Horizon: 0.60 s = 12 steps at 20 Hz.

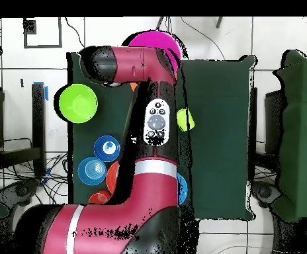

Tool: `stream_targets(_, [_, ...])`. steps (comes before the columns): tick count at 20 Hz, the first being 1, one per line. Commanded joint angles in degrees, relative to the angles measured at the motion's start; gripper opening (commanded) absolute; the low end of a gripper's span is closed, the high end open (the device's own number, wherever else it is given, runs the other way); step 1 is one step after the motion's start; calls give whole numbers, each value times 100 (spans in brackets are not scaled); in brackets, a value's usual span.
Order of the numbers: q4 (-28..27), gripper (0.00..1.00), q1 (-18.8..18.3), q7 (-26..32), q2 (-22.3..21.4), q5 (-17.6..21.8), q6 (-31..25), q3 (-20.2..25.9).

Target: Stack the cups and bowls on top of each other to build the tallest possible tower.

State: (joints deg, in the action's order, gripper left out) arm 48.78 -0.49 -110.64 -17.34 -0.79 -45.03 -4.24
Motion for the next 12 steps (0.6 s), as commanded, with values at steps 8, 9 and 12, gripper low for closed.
stream_targets(8, [922, 100, -130, 506, -429, 238, -226, 487])
stream_targets(9, [928, 100, -126, 523, -465, 248, -254, 478])
stream_targets(12, [926, 100, -112, 542, -570, 271, -351, 441])
